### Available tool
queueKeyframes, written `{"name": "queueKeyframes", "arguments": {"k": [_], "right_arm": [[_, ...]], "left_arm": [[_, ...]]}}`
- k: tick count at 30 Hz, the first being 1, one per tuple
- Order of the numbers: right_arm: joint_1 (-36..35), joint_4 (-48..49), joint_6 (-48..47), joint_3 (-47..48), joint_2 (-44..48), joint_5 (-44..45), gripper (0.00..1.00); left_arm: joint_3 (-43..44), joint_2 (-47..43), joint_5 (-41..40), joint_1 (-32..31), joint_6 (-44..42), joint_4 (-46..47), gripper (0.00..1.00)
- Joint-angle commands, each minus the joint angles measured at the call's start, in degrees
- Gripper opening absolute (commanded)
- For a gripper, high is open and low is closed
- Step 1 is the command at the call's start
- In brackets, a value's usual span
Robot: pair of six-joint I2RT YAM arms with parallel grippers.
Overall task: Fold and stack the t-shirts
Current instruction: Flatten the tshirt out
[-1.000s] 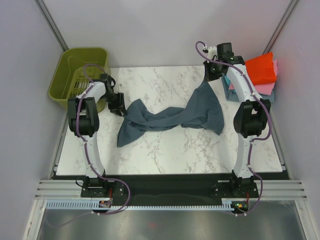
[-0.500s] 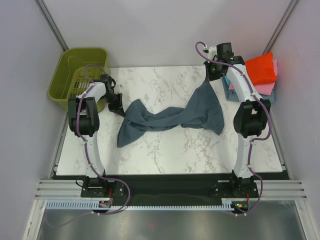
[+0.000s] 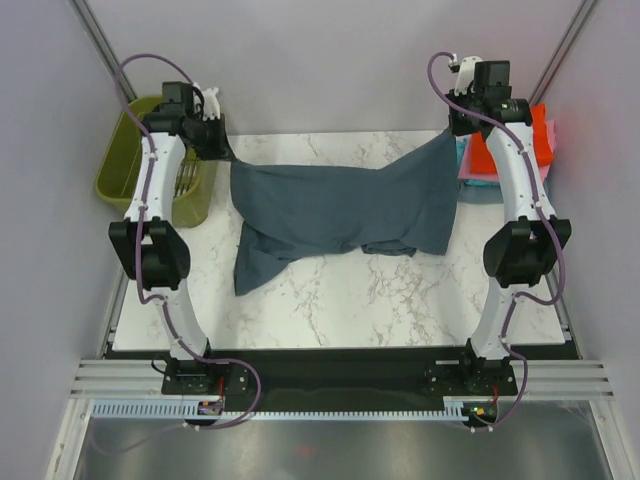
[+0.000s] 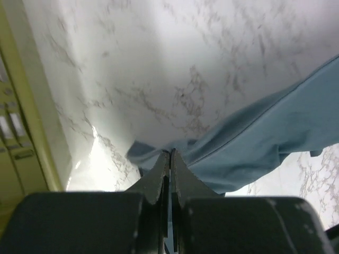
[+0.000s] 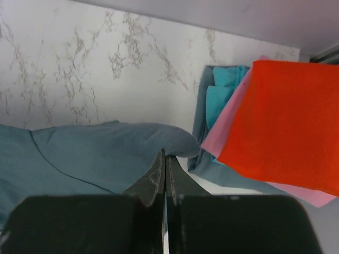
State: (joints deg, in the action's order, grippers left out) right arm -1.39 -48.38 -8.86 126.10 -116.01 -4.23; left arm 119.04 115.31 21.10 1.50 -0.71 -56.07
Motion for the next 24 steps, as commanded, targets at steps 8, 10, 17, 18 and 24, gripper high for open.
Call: {"name": "queueKeyframes", "arguments": {"k": [8,10,17,18,24], "right_arm": [[-0.4,5.9,2.6,-0.2,17.6,3.5,0.00],[-0.4,6.5,2.7,-3.0,23.3,3.3,0.00],[-0.4,8.7,3.4,-13.9,45.6,1.9,0.00],[-0.4,8.7,4.1,-15.1,47.7,2.3,0.00],[-0.4,6.7,5.0,-12.2,59.0,6.7,0.00]], "left_arm": [[7.6,-14.3,6.8,0.3,-3.9,-1.1,0.02],[7.4,-18.2,8.8,0.3,-4.3,-1.0,0.02],[4.4,-33.6,11.6,0.3,-4.6,1.3,0.02],[2.5,-35.9,11.5,0.4,-4.7,2.6,0.02],[-0.7,-49.1,10.6,0.3,-7.2,4.5,0.02]]}}
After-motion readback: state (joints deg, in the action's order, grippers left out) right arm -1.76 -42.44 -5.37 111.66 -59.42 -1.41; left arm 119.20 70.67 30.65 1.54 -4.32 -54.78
